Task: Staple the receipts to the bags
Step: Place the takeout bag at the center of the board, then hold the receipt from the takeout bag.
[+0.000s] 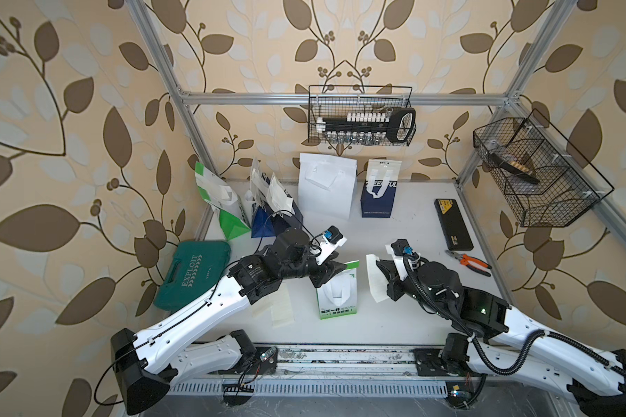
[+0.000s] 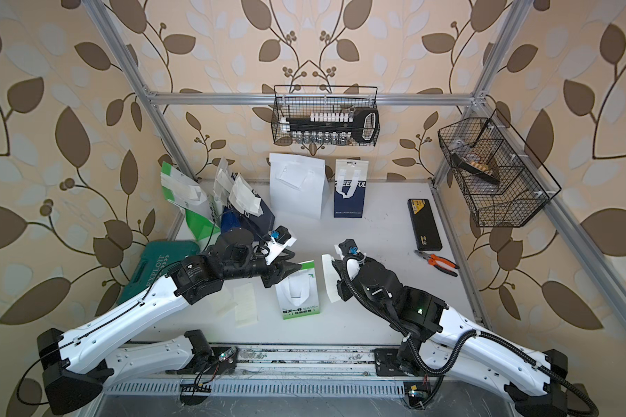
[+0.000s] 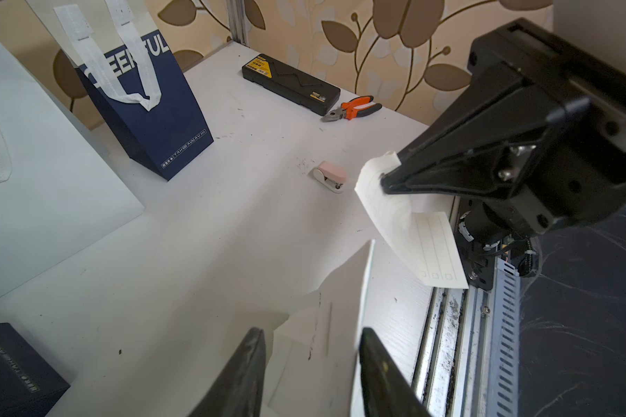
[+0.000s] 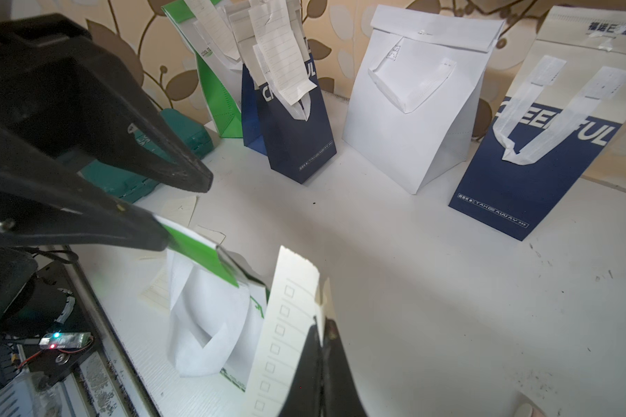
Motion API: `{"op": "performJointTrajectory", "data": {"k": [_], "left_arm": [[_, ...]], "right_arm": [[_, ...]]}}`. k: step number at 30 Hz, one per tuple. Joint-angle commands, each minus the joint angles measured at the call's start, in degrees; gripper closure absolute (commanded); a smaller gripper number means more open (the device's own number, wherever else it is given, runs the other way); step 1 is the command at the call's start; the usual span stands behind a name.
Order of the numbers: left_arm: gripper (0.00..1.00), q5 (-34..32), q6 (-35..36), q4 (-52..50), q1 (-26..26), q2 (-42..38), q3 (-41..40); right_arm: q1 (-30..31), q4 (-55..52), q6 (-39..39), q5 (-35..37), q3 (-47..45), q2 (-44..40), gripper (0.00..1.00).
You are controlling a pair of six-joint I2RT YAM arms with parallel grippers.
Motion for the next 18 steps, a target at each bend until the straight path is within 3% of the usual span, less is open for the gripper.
{"op": "performJointTrajectory", "data": {"k": [1,6,16,18], "left_arm": [[0.56,0.6,-0.5,-1.9,0.6,1.0,2.1],[0.51,-0.3,0.0,-4.6,0.6,-0.2,3.8],[0.44,4.8,1.4,-10.2,0.8,0.3,8.6],[0.44,5.9,1.6,-11.7,1.4,0.5,9.3]], "right_arm": [[3.2,-1.0,-0.8,2.2,1.7,1.1,1.0],[8.4,-5.2,-0.1,8.3,3.7,0.0,1.0],[21.4,-10.8,0.6,23.1,6.4,-0.1,1.0],[22.6,-10.6,0.1,23.3,7.1,1.0,1.0]]}}
